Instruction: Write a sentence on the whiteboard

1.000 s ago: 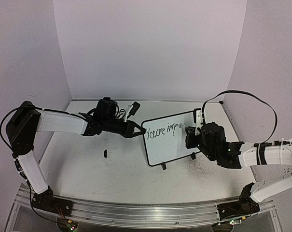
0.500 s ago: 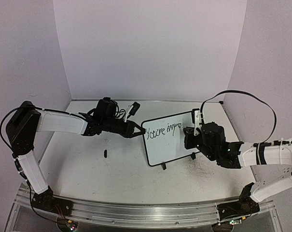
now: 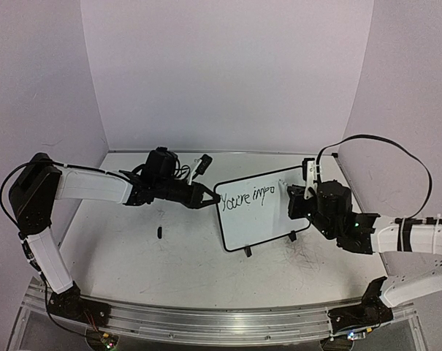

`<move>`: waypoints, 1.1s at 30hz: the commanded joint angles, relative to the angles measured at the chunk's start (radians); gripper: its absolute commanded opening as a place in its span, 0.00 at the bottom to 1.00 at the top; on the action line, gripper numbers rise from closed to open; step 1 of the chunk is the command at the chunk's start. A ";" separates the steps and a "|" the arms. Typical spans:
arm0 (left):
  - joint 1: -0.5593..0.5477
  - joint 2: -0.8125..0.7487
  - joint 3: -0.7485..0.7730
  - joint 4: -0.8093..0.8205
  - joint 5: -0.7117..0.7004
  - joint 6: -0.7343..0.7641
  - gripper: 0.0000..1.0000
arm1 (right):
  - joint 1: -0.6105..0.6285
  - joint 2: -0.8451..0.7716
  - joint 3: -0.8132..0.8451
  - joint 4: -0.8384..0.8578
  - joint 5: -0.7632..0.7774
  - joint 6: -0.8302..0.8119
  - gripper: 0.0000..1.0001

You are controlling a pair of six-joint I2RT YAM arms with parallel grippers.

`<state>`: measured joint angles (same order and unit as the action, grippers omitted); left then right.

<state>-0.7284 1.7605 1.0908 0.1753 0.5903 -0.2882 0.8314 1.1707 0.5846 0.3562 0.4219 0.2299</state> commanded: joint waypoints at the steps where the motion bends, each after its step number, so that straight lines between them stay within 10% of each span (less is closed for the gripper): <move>1: 0.005 -0.023 -0.001 -0.042 -0.062 0.035 0.00 | -0.001 0.030 0.017 0.025 -0.027 -0.024 0.00; 33: 0.006 -0.022 0.002 -0.041 -0.061 0.035 0.00 | -0.001 0.074 0.033 -0.006 0.001 -0.006 0.00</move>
<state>-0.7284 1.7603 1.0908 0.1753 0.5903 -0.2878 0.8314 1.2356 0.5847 0.3667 0.3998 0.2084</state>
